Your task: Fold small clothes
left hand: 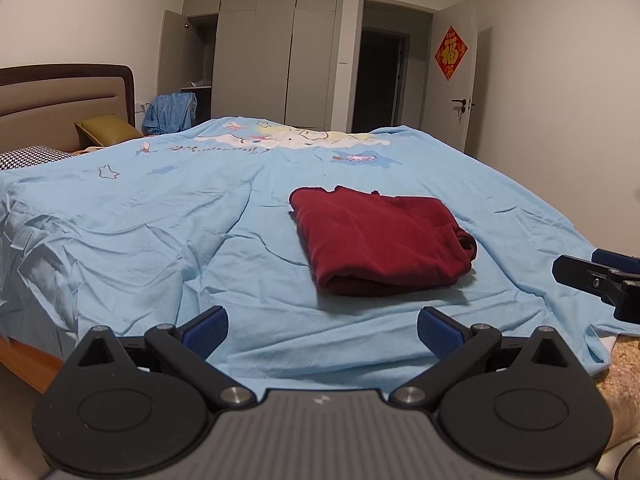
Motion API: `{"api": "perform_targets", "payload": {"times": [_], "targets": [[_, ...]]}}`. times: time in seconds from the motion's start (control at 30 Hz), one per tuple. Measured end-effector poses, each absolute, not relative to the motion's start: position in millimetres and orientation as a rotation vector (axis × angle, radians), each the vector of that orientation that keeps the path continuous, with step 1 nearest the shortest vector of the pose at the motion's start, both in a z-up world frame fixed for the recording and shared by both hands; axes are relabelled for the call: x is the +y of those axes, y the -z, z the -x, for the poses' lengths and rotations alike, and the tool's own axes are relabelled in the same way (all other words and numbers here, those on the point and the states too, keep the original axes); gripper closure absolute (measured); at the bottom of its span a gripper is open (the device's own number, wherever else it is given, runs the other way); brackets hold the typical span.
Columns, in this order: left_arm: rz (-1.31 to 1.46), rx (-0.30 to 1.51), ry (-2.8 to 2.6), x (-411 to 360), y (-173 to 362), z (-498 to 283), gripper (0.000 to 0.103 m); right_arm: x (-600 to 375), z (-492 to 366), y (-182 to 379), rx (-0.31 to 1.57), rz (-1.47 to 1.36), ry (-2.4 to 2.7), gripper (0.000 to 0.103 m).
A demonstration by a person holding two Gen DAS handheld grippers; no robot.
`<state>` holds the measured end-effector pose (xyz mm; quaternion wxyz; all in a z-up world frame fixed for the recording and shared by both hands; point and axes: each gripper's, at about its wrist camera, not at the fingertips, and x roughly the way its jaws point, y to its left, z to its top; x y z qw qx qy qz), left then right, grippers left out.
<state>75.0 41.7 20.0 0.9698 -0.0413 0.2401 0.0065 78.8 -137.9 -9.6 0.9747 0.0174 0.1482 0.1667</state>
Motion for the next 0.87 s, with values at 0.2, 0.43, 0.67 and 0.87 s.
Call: {"api": "perform_targets", "payload": {"times": [0.2,0.43,0.67,0.87], "targets": [[0.082,0.486,-0.009,42,-21,-73,0.000,-137,-76,10,0.304,-0.030,-0.337,0.001],[0.051,0.474,-0.011,35,-23,-71,0.000,-136,-78,10,0.308,-0.030,-0.337,0.001],[0.027,0.457,-0.016,29,-22,-73,0.000,-137,-82,10,0.314,-0.031,-0.335,0.001],[0.022,0.467,-0.012,30,-20,-78,0.000,-138,-92,13,0.330,-0.033,-0.329,0.001]]}}
